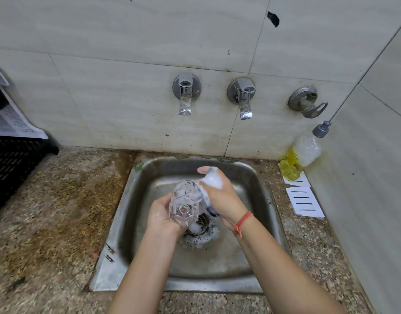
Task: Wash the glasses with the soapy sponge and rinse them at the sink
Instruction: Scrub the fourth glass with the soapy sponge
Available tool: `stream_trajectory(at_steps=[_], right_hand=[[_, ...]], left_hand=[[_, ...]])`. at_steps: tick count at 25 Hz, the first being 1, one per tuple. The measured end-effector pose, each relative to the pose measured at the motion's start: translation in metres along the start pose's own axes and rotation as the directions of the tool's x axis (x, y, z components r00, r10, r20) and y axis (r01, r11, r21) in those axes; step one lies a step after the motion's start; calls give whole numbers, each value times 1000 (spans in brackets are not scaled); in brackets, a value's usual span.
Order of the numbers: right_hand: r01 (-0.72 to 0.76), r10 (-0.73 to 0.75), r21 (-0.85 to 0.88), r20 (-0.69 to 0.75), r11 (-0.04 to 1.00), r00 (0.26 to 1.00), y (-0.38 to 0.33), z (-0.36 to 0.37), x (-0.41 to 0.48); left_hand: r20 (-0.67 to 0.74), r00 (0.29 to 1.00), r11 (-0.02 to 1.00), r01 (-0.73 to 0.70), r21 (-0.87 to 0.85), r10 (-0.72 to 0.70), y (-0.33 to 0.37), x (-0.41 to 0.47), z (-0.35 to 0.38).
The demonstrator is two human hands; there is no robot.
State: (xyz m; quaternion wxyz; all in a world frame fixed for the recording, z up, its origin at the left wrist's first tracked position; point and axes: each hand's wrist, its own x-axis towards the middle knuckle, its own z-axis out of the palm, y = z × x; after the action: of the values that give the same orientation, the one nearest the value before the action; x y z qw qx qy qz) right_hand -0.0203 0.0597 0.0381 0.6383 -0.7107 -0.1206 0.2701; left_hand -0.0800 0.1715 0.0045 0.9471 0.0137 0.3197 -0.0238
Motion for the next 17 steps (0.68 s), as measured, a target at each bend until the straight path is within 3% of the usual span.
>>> stream_trajectory(at_steps=[5,8,10,12,14,15,17], right_hand=[[15,-21,41,162,999,987,-5,9,-12],[32,-27,62,-82,998,996,-10,4,-5],[-2,1,-9,-118,1000,993,-18,-3,3],[15,-33,-245,-68,969,997,-26,-5,9],[80,-92,-455,-5,887,996,-26,2,7],[92,-95,-426,14,900,995,-24,5,4],[90,-70,-169,120,981,990,-15,6,-6]], left_hand=[[-40,998,996,-60,-69,58,7,8,-6],[-19,987,986,-159,58,160,-4,11,-11],[39,980,946,-200,254,196,-7,6,-8],[66,961,748,-253,614,270,-8,-5,4],[-43,910,570,-220,791,412,-4,1,14],[-123,873,566,-193,802,471,-1,4,19],[-228,852,684,-189,705,470,2,5,20]])
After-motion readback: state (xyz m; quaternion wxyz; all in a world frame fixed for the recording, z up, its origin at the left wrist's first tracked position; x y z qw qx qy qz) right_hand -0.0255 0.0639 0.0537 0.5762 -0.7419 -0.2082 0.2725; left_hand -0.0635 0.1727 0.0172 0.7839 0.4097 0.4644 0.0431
